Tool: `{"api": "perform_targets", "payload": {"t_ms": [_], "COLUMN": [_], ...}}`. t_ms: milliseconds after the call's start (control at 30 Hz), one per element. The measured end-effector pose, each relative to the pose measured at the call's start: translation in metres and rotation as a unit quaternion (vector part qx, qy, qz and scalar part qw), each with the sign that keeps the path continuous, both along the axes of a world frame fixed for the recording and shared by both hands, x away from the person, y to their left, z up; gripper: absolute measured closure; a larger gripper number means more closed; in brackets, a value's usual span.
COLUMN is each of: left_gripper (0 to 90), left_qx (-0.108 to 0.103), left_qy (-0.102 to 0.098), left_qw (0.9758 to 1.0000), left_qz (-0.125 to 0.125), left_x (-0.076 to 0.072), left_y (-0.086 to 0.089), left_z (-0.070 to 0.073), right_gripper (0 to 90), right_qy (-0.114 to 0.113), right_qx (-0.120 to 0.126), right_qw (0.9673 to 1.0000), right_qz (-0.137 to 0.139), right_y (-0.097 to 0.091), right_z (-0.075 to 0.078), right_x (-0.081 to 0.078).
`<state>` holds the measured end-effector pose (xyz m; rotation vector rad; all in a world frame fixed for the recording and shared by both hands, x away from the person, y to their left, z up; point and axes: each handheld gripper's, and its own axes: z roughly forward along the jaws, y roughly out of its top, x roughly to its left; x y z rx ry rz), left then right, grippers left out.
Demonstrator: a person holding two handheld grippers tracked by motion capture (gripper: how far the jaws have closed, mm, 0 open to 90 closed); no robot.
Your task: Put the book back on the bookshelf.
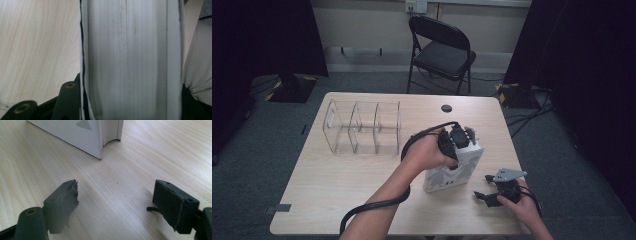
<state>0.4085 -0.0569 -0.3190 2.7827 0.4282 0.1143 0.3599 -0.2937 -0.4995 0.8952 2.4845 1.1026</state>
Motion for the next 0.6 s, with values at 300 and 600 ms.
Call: {"api": "perform_targets", "payload": {"t_ms": [300,600], "left_gripper": [53.4,53.4], "left_qx": [0.003,0.003], "left_qy": [0.034,0.030], "left_qw": [0.9984,0.9956], "left_qz": [0.045,0.088], "left_x": [0.000,0.000], "left_y": [0.010,0.031], "left_z": [0.006,0.014], "right_gripper": [19.3,19.3], "right_qy": [0.000,0.000], "right_qx": [0.000,0.000], "right_qw": [1.0000,1.0000], "right_qz": [0.002,0.002], "right_y": [0.000,0.000], "right_z": [0.000,0.000], "right_x": [0.000,0.000]}}
